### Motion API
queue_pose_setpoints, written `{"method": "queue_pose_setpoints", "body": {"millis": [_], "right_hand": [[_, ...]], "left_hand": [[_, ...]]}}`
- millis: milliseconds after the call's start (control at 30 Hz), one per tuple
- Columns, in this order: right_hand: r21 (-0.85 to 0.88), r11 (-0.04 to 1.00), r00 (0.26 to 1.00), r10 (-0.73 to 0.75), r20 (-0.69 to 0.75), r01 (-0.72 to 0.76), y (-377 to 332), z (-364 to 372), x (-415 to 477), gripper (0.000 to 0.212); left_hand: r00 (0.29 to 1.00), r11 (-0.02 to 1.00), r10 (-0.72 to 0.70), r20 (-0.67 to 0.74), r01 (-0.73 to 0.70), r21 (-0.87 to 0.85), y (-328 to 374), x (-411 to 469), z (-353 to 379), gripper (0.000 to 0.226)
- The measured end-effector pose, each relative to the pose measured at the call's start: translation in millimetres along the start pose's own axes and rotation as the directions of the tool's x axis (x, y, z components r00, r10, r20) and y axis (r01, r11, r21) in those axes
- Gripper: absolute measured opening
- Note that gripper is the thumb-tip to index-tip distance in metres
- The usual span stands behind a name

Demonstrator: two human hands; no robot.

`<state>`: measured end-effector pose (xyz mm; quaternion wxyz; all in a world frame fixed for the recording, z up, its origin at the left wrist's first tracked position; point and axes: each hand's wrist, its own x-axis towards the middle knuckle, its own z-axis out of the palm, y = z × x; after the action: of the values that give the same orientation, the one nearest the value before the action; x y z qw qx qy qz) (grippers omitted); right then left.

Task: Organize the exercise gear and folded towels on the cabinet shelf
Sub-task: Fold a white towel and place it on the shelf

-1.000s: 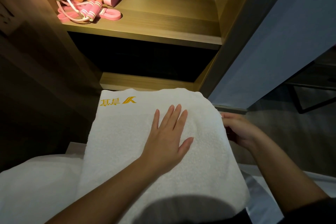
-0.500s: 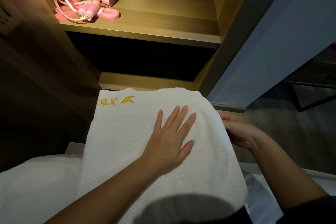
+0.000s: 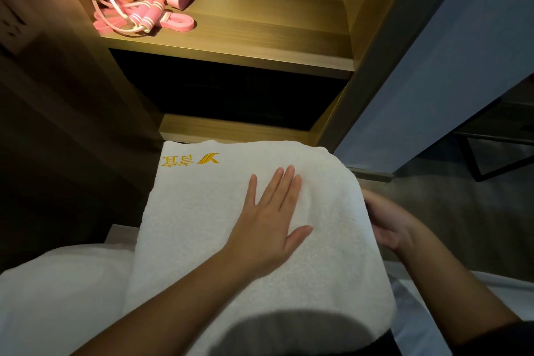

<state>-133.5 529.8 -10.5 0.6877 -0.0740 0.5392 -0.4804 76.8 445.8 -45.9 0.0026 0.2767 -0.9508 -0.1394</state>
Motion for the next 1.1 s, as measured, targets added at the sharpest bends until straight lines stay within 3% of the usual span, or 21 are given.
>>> {"method": "queue_pose_setpoints", "body": {"millis": [100, 233, 300, 467, 533, 633, 700, 767, 867, 900, 967, 1000, 1033, 1100], "right_hand": [[0.073, 0.997, 0.999, 0.020, 0.035, -0.023, 3, 8, -2, 0.022], [-0.068, 0.998, 0.996, 0.012, -0.092, -0.018, -3, 14, 0, 0.012], [0.008, 1.000, 0.996, 0.020, -0.089, -0.020, -6, 11, -1, 0.012], [0.201, 0.979, 0.997, 0.046, -0.054, -0.035, -1, 2, 2, 0.026], [0.167, 0.986, 0.998, 0.031, -0.063, -0.020, -4, -1, 4, 0.050], [-0.183, 0.983, 0.984, -0.022, -0.179, -0.012, -12, -2, 3, 0.033], [-0.472, 0.881, 0.936, -0.128, -0.328, -0.045, -13, -4, 7, 0.034], [-0.672, 0.737, 0.867, -0.287, -0.407, -0.071, -12, 4, 9, 0.043], [-0.805, 0.587, 0.830, -0.402, -0.387, -0.091, -7, 19, 17, 0.062], [-0.870, 0.482, 0.811, -0.467, -0.353, -0.101, -4, 24, 20, 0.064], [-0.988, 0.118, 0.767, -0.623, -0.150, -0.097, 6, 37, 26, 0.064], [-0.997, -0.049, 0.780, -0.625, -0.021, -0.067, 11, 43, 29, 0.064], [-0.988, -0.150, 0.819, -0.571, 0.057, -0.036, 15, 48, 32, 0.065], [-0.986, -0.163, 0.895, -0.445, 0.039, -0.037, 21, 50, 38, 0.070]], "left_hand": [[1.000, 0.996, -0.003, -0.030, 0.000, -0.084, 3, -1, 2, 0.075], [0.982, 0.966, 0.152, -0.111, -0.171, -0.194, 7, 1, -1, 0.071], [0.970, 0.961, 0.212, -0.120, -0.229, -0.156, 5, -1, -3, 0.071], [0.998, 0.999, 0.026, 0.059, -0.025, -0.022, 7, 1, -5, 0.082], [0.984, 0.988, 0.153, 0.086, -0.149, -0.050, 12, -1, -6, 0.085], [0.879, 0.883, 0.468, 0.094, -0.469, -0.013, 20, -9, -4, 0.080], [0.877, 0.882, 0.470, 0.103, -0.469, -0.031, 18, -10, -3, 0.077], [0.943, 0.947, 0.320, 0.093, -0.318, -0.040, 9, -6, -8, 0.078], [0.993, 0.997, 0.072, 0.095, -0.074, 0.012, -6, 1, -14, 0.079], [0.995, 0.999, 0.034, 0.093, -0.037, 0.030, -9, 2, -14, 0.079], [0.997, 0.995, -0.016, 0.079, 0.008, 0.098, -19, 0, -14, 0.080], [0.996, 0.988, -0.062, 0.066, 0.052, 0.142, -29, -1, -15, 0.081], [0.990, 0.976, -0.130, 0.049, 0.119, 0.183, -41, -2, -18, 0.081], [0.952, 0.932, -0.305, 0.014, 0.295, 0.210, -71, -5, -24, 0.080]]}}
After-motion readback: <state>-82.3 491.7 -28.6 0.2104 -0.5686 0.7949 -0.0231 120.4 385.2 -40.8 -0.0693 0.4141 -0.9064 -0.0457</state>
